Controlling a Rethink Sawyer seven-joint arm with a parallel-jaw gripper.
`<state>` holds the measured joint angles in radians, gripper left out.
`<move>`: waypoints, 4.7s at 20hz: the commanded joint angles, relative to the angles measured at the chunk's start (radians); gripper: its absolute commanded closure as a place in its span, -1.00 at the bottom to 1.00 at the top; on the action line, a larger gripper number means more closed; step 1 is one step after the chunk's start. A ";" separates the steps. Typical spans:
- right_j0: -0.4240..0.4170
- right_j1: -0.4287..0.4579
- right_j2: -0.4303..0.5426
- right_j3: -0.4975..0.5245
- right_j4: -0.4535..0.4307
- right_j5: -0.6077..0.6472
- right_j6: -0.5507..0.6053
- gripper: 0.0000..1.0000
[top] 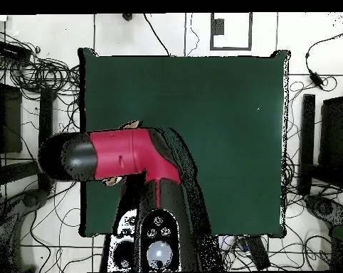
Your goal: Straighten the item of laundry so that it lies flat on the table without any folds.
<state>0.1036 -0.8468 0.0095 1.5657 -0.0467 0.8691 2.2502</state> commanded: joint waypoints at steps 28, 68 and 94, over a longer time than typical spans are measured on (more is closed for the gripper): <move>-0.470 -0.185 0.532 0.429 -0.225 -0.305 -0.331 1.00; -0.516 0.044 0.486 0.535 -0.630 -0.688 -0.005 1.00; -0.612 0.069 0.499 0.572 -0.762 -0.729 -0.027 -1.00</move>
<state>-0.5184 -0.8030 0.4655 2.0783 -0.7641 0.1617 2.2493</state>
